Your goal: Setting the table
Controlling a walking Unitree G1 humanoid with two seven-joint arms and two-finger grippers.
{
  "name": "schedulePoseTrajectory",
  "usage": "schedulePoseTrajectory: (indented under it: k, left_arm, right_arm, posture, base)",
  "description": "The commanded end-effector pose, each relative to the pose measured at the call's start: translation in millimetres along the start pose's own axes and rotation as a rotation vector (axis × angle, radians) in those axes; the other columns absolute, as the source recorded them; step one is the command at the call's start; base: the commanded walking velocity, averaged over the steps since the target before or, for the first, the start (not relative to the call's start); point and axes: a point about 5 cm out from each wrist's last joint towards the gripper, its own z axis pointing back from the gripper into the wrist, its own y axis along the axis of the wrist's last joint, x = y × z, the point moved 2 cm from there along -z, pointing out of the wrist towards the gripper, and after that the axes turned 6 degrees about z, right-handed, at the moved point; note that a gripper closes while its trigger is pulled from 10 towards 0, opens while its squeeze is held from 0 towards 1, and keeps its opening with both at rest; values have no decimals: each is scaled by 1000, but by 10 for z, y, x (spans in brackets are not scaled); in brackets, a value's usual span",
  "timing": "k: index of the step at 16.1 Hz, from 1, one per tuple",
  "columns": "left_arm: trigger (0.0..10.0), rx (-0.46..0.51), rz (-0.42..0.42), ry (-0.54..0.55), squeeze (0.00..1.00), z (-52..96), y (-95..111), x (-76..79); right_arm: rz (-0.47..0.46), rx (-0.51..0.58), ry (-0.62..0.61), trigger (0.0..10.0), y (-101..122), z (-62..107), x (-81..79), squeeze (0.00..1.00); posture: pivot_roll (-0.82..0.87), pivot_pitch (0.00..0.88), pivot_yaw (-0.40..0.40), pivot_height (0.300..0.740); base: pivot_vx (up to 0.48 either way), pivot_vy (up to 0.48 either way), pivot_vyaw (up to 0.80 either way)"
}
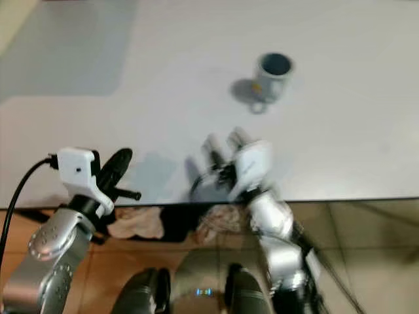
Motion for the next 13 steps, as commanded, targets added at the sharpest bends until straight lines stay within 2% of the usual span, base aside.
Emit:
schedulePoseTrajectory:
  k: [1, 3, 4, 8, 10, 12, 13]
  left_arm:
    - [10000, -46, -32, 38, 0, 65, -129, -90]
    - [10000, -100, -21, 68, 0, 183, -320, -163]
    - [10000, -96, 0, 80, 0, 212, -333, -174]
    - [10000, -77, 15, 96, 0, 230, -364, -164]
    - [10000, -100, 28, 105, 0, 260, -477, -174]
    - [10000, -150, 57, 77, 0, 327, -675, -68]
    - [10000, -172, 70, 49, 0, 351, -758, 39]
  right_arm:
    - [13, -5, 46, 10000, 10, 1, -91, 0]
    - [42, -5, 105, 10000, 31, 29, -142, 0]
    - [34, 3, 126, 10000, 53, 30, -152, 0]
    - [18, -1, 188, 10000, 36, 12, -216, 0]
    - [29, -20, 182, 10000, -20, -4, -210, 0]
    - [38, -48, 169, 10000, -80, -20, -184, 0]
    - [41, -53, 172, 10000, -94, -27, -189, 0]
  posture:
    - [-48, 171, 23, 740]
    - [-47, 165, 6, 740]
    - [-43, 166, 1, 740]
    - [-31, 154, -15, 740]
    - [-26, 143, -14, 740]
    - [-25, 132, -12, 740]
    - [-23, 128, -11, 740]
  base:
    - [0, 472, 0]
    - [0, 472, 0]
    - [0, 472, 0]
    - [0, 472, 0]
    - [0, 472, 0]
    - [0, 472, 0]
    - [0, 472, 0]
